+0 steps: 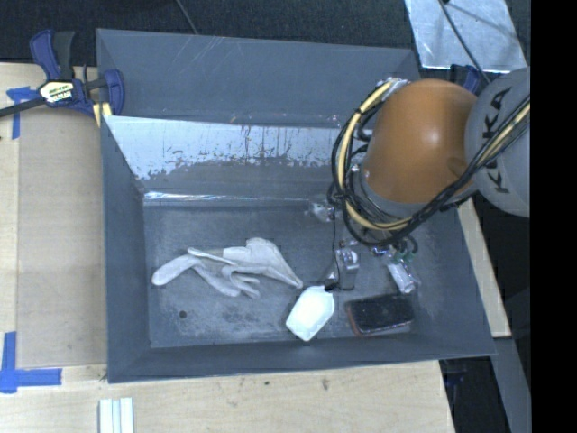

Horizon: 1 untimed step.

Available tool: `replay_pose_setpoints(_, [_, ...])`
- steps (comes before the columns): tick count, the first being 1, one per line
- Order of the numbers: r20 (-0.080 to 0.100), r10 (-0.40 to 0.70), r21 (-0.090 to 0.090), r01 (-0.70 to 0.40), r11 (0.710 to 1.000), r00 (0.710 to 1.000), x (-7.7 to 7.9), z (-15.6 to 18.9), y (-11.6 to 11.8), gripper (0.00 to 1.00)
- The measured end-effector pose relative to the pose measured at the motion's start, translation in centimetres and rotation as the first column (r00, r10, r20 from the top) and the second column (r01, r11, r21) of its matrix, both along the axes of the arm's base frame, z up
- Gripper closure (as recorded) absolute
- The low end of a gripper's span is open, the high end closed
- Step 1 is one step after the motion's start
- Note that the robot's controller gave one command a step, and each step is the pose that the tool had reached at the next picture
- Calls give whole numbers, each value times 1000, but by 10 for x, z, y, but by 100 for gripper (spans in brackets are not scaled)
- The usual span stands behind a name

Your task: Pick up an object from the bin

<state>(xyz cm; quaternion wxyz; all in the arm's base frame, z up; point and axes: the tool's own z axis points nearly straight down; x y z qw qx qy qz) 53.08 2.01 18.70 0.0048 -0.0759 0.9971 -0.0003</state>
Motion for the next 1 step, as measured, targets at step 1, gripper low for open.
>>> replay_pose_setpoints(1, [-3,-1,0,1,1000,1000,25,-49,0,0])
